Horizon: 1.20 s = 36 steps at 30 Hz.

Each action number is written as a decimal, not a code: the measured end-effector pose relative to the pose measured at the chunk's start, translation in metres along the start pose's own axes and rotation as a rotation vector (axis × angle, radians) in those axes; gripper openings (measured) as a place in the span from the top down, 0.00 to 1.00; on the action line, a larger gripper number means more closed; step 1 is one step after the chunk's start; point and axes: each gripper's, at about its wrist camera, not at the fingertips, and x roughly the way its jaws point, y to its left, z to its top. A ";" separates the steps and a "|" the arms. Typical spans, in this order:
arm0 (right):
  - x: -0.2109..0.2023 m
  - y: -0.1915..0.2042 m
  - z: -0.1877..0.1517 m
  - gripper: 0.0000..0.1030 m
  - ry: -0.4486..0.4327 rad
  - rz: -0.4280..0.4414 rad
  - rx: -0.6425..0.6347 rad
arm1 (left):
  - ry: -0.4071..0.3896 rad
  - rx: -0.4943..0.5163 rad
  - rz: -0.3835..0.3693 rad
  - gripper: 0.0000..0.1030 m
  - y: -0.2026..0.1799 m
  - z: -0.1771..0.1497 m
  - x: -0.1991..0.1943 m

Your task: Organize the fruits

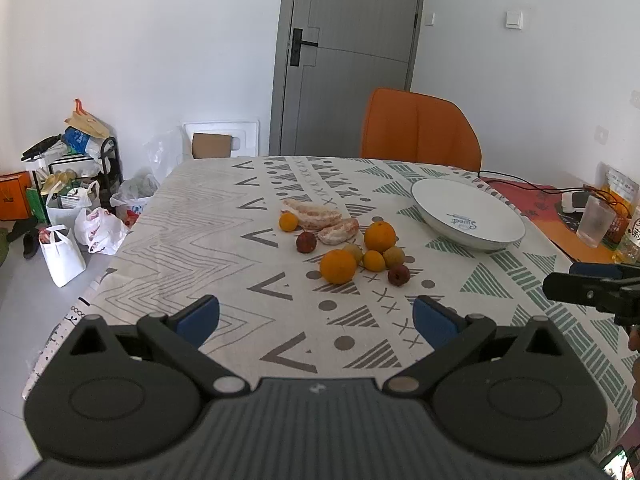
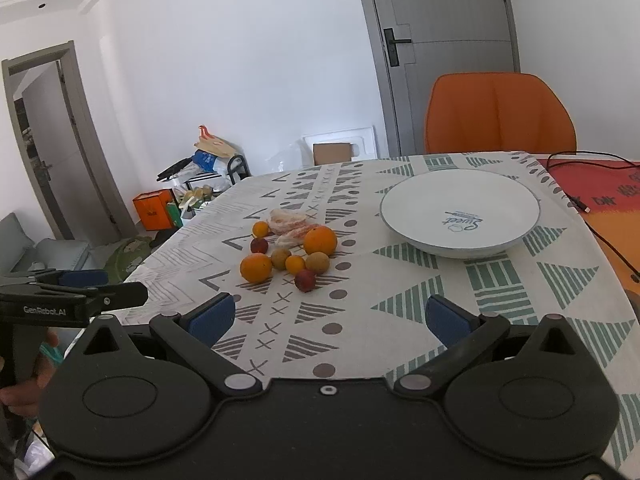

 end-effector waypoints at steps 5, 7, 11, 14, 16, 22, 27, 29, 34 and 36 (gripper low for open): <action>0.000 0.000 0.000 0.00 0.001 0.000 -0.001 | -0.003 0.002 0.002 0.00 0.000 0.000 -0.001; 0.000 -0.001 0.000 0.00 0.002 -0.003 -0.001 | -0.004 0.003 0.003 0.00 0.001 0.000 -0.001; 0.002 0.000 0.000 0.00 0.005 -0.007 -0.005 | -0.008 0.003 0.005 0.00 0.001 0.001 0.000; 0.002 0.000 0.000 0.00 0.005 -0.007 -0.004 | -0.013 -0.001 0.005 0.00 0.001 0.001 0.000; 0.002 0.000 0.000 0.00 0.006 -0.006 -0.003 | -0.009 -0.014 -0.003 0.00 0.002 0.001 0.000; 0.003 -0.001 0.000 0.00 0.006 -0.011 -0.002 | -0.014 0.006 0.015 0.00 0.001 0.001 -0.002; 0.004 -0.002 0.000 0.00 0.006 -0.013 0.000 | -0.013 0.019 0.009 0.00 0.001 0.000 -0.002; 0.004 -0.001 -0.001 0.00 0.006 -0.013 0.000 | -0.014 0.016 0.006 0.00 0.001 0.000 -0.002; 0.005 -0.003 0.000 0.00 0.008 -0.017 -0.003 | -0.021 0.006 0.007 0.00 0.003 0.001 -0.003; 0.007 -0.004 0.000 0.00 0.009 -0.022 0.001 | -0.024 0.005 0.009 0.00 0.003 0.002 -0.003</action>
